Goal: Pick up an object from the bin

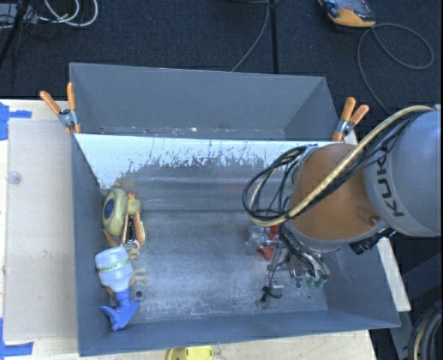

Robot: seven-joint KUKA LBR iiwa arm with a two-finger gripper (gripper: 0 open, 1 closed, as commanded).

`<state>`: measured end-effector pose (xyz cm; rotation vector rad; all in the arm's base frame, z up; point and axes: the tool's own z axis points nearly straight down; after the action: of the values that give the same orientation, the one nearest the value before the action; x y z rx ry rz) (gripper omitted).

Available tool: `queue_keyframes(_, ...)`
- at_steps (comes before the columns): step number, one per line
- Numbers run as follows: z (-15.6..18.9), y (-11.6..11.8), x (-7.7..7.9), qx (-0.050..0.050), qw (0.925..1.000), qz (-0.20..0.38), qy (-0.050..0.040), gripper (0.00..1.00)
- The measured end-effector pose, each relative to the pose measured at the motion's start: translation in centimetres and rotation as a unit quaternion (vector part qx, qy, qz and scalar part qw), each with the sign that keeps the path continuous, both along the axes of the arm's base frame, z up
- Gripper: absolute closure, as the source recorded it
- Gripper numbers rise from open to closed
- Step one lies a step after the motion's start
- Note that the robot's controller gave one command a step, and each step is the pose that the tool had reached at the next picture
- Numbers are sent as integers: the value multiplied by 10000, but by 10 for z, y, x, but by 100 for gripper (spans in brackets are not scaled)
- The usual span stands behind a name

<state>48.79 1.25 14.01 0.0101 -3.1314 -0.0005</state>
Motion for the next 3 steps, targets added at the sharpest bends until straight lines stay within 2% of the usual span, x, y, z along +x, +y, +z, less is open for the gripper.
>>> queue_keyframes(1,4,0,2,0,10000,-2,-35,0)
queue_keyframes(2,16,-7,10,2,9994,-338,15,0)
queue_keyframes(3,28,-15,19,1,9980,-639,9,0)
